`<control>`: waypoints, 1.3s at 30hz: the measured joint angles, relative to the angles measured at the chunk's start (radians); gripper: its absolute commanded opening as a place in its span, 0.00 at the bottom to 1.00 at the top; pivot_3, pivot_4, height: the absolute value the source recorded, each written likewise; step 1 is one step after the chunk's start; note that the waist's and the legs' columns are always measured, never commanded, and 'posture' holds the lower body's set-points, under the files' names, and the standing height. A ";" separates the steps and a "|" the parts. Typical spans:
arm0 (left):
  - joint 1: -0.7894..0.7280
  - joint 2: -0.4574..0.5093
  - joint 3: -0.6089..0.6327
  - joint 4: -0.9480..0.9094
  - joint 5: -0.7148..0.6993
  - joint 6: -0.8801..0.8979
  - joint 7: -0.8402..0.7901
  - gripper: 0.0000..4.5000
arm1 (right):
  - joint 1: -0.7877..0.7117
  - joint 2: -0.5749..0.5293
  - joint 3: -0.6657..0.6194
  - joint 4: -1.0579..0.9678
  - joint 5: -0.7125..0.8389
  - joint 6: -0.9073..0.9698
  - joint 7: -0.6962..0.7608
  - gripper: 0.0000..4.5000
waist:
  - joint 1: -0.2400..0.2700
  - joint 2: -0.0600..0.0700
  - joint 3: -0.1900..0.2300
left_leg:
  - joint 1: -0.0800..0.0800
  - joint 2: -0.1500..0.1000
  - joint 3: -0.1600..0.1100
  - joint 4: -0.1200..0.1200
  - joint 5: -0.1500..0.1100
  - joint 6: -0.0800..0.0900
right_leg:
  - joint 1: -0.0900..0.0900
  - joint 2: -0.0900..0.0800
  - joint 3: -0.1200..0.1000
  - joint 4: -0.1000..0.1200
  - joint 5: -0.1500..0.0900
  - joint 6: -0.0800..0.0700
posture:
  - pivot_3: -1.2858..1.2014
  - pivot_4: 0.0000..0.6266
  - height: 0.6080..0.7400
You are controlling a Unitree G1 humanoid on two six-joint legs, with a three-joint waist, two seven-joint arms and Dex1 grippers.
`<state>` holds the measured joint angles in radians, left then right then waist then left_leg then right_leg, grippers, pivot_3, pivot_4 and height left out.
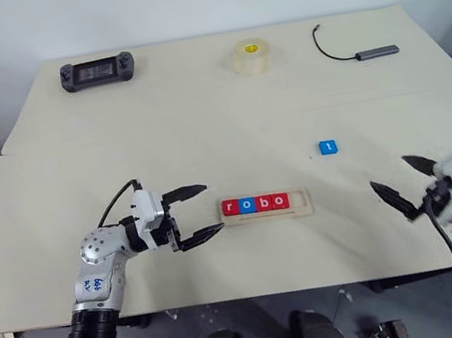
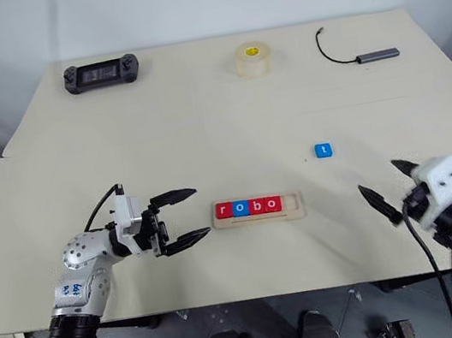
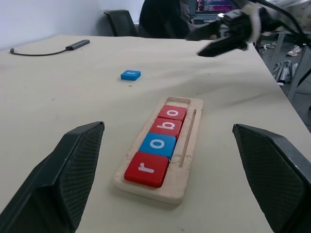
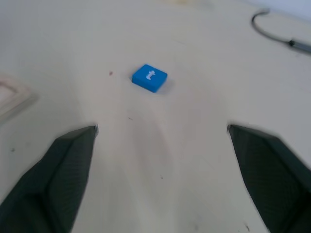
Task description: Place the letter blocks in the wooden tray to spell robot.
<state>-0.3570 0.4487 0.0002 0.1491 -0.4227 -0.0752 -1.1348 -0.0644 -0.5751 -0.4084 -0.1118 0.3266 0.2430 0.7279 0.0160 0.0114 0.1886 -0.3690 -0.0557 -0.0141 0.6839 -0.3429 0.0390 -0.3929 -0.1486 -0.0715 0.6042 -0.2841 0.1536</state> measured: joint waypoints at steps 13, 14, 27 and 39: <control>-0.018 -0.016 -0.011 0.010 0.002 0.000 0.021 1.00 | -0.444 0.131 0.219 0.231 -0.085 0.434 -0.372 0.99 | 0.005 0.000 0.000 | -0.003 -0.001 -0.003 -0.001 0.000 0.000 | -0.002 0.000 -0.002 0.000 -0.001 -0.001 | 0.52 0.24 1.00; -0.015 -0.016 -0.010 0.007 0.002 0.000 0.023 1.00 | -0.453 0.142 0.217 0.244 -0.092 0.442 -0.394 0.95 | 0.004 0.000 0.000 | -0.003 -0.001 -0.002 -0.001 0.000 0.000 | -0.002 0.000 -0.002 0.000 -0.001 -0.001 | 0.52 0.24 1.00; 0.024 -0.020 -0.011 -0.015 0.002 -0.028 0.028 1.00 | -0.477 0.214 0.185 0.131 -0.077 0.628 -0.535 0.32 | -0.018 0.000 0.000 | -0.003 -0.001 -0.002 -0.001 0.000 0.000 | -0.003 0.000 -0.002 0.002 -0.001 -0.001 | 0.52 0.24 1.00; -0.007 -0.034 -0.025 0.025 0.001 -0.024 -0.028 1.00 | -0.173 0.235 0.084 -0.472 0.020 0.938 -0.580 0.32 | -0.013 0.000 0.000 | -0.003 -0.001 -0.002 -0.001 0.000 0.000 | -0.003 0.000 -0.001 0.002 -0.001 -0.001 | 0.52 0.24 1.00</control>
<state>-0.3641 0.4144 -0.0245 0.1745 -0.4220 -0.0989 -1.1629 -0.2373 -0.3398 -0.3243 -0.5841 0.3461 1.1808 0.1475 0.0027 0.0117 0.1884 -0.3723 -0.0569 -0.0163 0.6827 -0.3430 0.0392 -0.3962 -0.1487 -0.0723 0.6064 -0.2848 0.1522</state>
